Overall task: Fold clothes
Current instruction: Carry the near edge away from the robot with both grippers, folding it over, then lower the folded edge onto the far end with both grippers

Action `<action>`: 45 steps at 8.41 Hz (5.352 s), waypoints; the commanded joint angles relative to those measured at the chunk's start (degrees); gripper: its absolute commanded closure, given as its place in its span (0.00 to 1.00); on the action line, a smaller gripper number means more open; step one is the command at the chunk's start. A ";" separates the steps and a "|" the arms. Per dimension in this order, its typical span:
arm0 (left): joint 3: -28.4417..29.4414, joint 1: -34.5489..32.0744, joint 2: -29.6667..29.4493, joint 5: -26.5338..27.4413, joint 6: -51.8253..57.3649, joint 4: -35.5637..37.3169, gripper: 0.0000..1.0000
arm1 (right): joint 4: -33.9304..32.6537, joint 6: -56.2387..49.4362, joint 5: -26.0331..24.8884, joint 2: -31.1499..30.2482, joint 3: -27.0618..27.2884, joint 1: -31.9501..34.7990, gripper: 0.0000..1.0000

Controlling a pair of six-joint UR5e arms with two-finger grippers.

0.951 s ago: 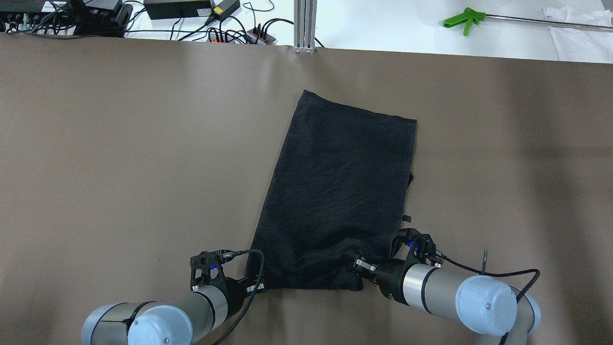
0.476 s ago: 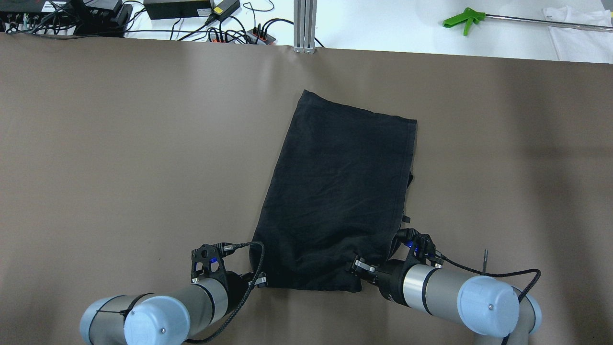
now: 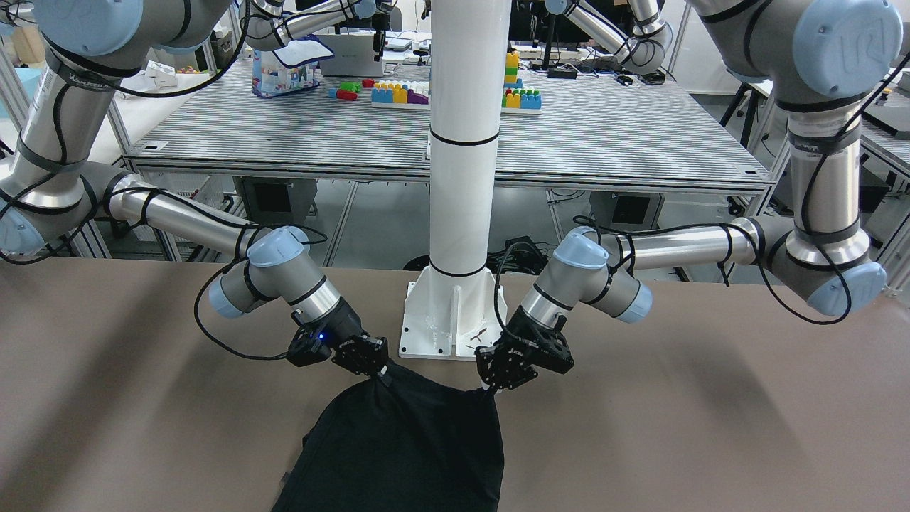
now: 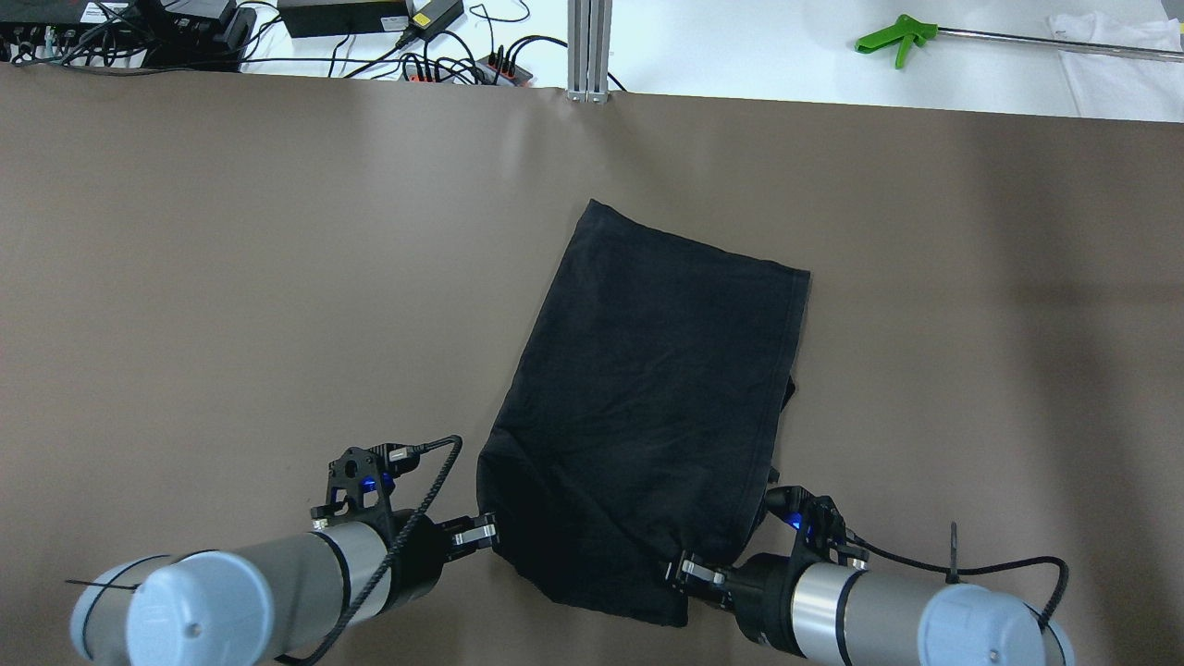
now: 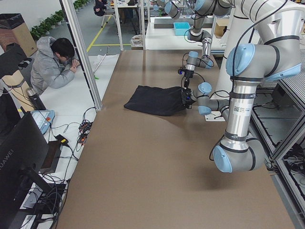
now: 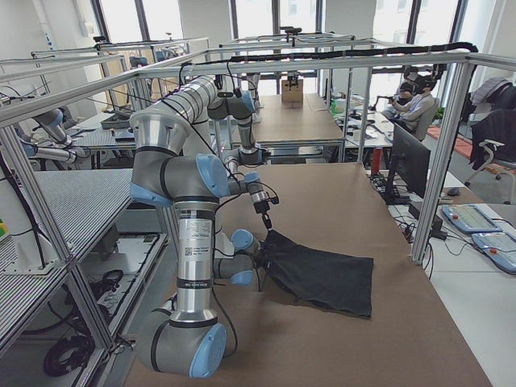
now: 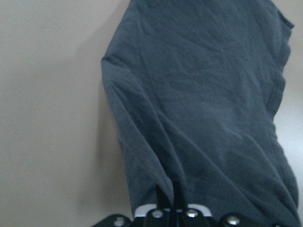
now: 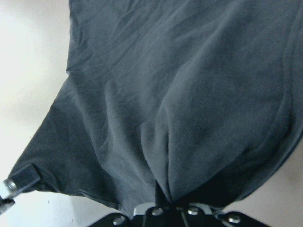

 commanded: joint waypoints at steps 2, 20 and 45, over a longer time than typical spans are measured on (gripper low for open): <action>-9.97 0.72 6.35 -2.63 0.01 -0.17 1.00 | 0.58 0.92 0.61 -8.54 10.89 -5.58 1.00; 28.43 -22.22 -24.58 -13.35 0.45 -5.88 1.00 | 0.41 8.39 -0.88 7.88 -11.07 19.54 1.00; 38.02 -24.86 -26.69 -9.48 4.31 -10.63 0.00 | -16.65 -27.10 0.00 10.52 -15.35 22.71 0.06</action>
